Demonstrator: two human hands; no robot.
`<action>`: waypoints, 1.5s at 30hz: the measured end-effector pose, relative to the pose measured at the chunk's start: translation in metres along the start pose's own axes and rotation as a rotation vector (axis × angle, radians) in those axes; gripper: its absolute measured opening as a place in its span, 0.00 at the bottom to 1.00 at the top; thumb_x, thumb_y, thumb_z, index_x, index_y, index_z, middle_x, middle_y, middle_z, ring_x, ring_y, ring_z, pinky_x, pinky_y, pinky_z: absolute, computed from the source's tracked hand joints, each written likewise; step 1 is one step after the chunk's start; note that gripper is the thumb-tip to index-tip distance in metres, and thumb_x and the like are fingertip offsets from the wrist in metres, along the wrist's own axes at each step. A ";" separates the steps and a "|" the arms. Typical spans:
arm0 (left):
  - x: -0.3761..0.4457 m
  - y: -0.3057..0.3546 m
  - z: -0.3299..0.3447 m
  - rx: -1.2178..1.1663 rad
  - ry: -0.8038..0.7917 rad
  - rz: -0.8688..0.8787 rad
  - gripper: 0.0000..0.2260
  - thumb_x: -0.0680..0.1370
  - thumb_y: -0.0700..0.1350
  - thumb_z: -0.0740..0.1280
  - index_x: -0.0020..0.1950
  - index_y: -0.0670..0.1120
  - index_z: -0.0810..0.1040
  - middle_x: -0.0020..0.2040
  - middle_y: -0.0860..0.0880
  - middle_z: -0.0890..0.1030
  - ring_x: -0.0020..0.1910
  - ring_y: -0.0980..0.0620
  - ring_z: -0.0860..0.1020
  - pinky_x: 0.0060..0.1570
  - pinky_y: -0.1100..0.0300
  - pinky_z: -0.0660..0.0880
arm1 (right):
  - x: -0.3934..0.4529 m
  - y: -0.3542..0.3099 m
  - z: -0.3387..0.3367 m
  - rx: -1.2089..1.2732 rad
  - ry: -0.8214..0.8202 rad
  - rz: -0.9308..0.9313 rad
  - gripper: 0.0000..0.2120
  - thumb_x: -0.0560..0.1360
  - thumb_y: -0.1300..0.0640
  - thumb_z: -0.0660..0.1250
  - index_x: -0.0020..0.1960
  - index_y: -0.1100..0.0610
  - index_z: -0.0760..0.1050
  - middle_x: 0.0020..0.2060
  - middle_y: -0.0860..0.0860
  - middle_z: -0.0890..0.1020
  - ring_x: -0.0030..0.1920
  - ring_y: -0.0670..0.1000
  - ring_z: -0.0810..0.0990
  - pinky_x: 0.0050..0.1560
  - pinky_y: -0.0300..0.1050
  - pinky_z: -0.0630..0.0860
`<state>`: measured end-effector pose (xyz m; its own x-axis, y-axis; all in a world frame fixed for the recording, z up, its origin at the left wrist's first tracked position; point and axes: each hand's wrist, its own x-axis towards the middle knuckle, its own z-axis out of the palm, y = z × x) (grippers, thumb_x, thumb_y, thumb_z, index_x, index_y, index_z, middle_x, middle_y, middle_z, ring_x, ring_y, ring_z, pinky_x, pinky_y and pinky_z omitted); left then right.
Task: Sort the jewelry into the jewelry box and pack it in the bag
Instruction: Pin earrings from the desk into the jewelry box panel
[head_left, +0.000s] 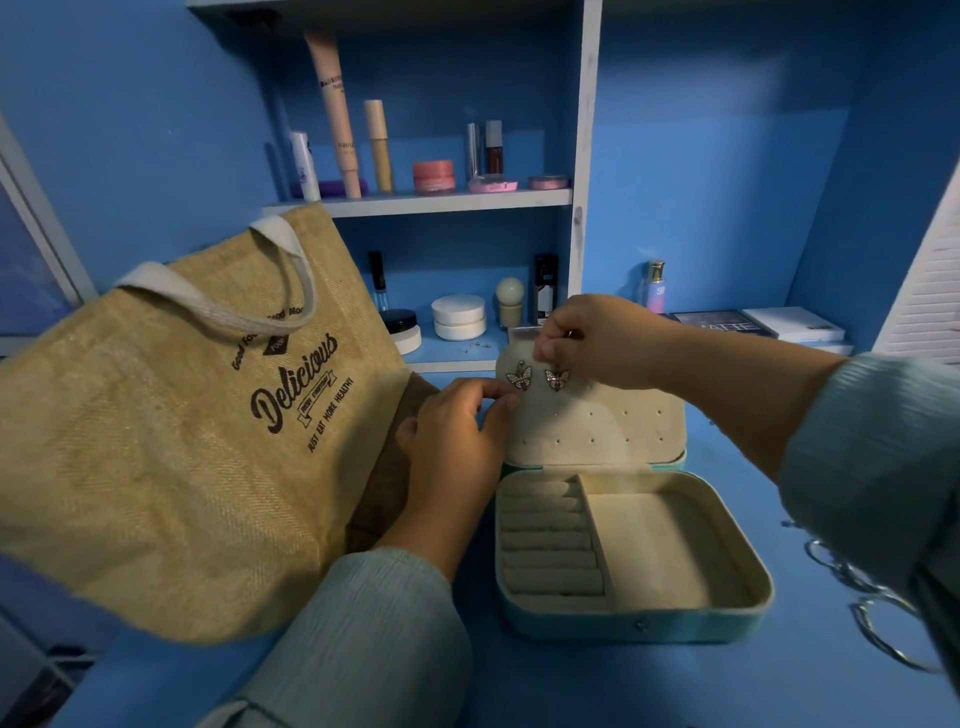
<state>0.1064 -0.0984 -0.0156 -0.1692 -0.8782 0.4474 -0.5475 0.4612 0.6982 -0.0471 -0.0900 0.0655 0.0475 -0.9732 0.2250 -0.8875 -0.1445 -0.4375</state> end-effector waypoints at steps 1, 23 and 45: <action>0.001 -0.001 0.001 -0.002 0.002 0.005 0.04 0.78 0.52 0.62 0.50 0.55 0.75 0.50 0.59 0.75 0.55 0.54 0.74 0.62 0.44 0.64 | 0.001 0.000 0.000 -0.001 0.000 -0.003 0.10 0.77 0.56 0.62 0.51 0.61 0.78 0.48 0.51 0.79 0.49 0.50 0.76 0.48 0.40 0.71; 0.003 0.008 -0.007 0.277 -0.045 0.000 0.05 0.79 0.53 0.58 0.46 0.58 0.72 0.56 0.59 0.76 0.61 0.56 0.67 0.62 0.54 0.52 | 0.001 -0.001 -0.006 -0.042 -0.042 -0.033 0.10 0.77 0.55 0.62 0.51 0.59 0.78 0.46 0.50 0.78 0.46 0.48 0.74 0.40 0.35 0.68; 0.001 0.012 -0.010 0.280 -0.072 -0.004 0.03 0.79 0.53 0.59 0.45 0.58 0.69 0.46 0.60 0.70 0.58 0.55 0.70 0.63 0.53 0.55 | 0.000 0.001 -0.007 -0.035 -0.041 -0.027 0.10 0.77 0.55 0.62 0.50 0.60 0.78 0.44 0.50 0.78 0.45 0.47 0.75 0.40 0.33 0.68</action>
<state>0.1079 -0.0927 -0.0006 -0.2188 -0.8913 0.3970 -0.7517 0.4134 0.5139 -0.0509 -0.0888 0.0710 0.0895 -0.9756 0.2005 -0.9011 -0.1650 -0.4009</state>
